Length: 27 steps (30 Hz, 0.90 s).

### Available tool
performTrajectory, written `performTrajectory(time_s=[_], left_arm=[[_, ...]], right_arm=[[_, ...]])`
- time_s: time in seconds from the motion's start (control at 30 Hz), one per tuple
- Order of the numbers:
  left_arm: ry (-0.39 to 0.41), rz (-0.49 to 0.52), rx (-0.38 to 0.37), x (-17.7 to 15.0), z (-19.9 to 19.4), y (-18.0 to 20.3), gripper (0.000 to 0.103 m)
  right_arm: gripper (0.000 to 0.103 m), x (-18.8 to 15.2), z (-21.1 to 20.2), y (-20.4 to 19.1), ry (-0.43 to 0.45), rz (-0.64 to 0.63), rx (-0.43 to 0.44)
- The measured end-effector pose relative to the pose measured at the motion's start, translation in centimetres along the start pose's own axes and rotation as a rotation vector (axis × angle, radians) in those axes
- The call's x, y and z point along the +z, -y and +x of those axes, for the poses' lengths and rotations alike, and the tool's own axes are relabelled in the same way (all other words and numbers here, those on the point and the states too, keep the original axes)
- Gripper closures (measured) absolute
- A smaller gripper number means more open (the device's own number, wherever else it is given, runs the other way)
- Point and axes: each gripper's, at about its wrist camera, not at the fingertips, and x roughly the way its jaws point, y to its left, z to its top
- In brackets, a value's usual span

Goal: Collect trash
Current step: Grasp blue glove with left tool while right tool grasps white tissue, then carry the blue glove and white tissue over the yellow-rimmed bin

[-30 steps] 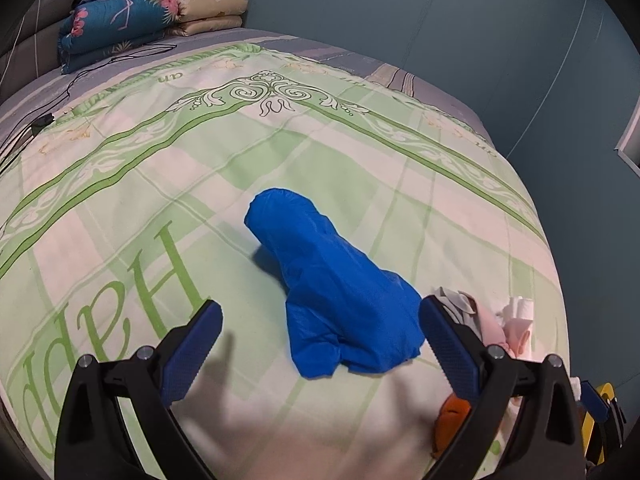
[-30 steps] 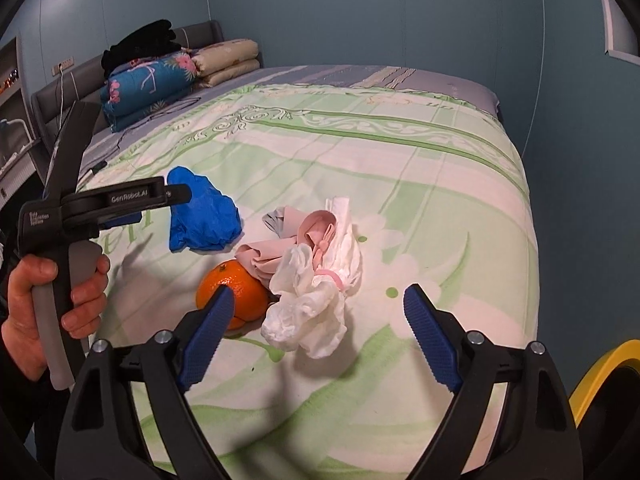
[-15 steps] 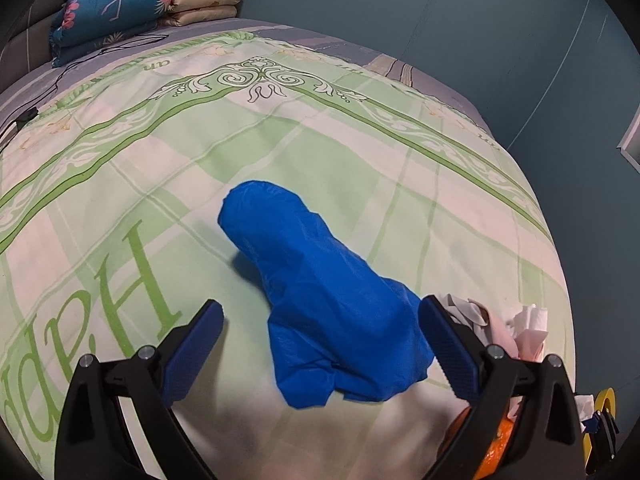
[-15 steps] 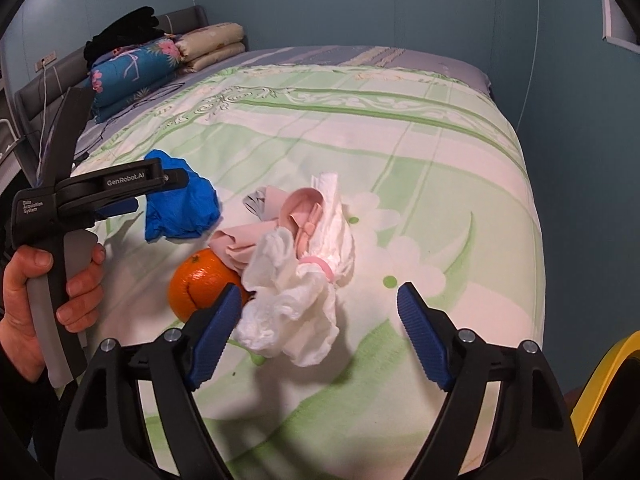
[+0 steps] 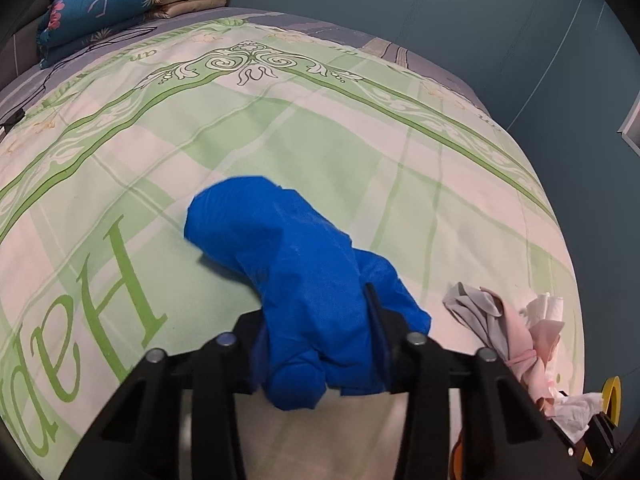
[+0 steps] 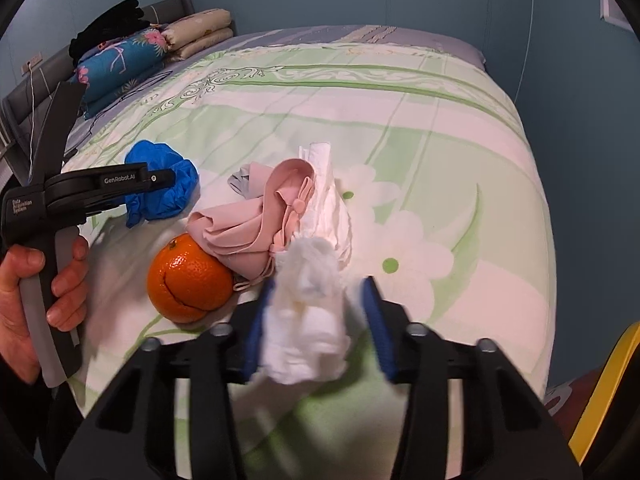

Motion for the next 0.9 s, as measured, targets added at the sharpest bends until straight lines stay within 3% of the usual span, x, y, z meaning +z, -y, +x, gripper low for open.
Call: performTrajectory(time_s=[0.07, 0.17, 0.27, 0.53, 0.9], left_arm=[[-0.013, -0.007, -0.016, 0.0, -0.1, -0.1, 0.079], [-0.008, -0.001, -0.023, 0.1, -0.6, 0.1, 0.089], [0.004, 0.002, -0.033, 0.1, -1.5, 0.2, 0.092], [0.07, 0.022, -0.055, -0.6, -5.6, 0.8, 0.092], [0.171, 0.084, -0.055, -4.3, -13.9, 1.6, 0.092]], right_arm=[[0.082, -0.1, 0.0, -0.2, -0.004, -0.01, 0.001], [0.087, -0.2, -0.4, -0.2, 0.002, -0.002, 0.003], [0.088, -0.2, -1.2, -0.2, 0.007, 0.006, 0.012], [0.089, -0.4, -5.0, 0.1, 0.065, 0.004, 0.047], [0.089, -1.4, -11.6, 1.4, 0.144, -0.004, 0.092]])
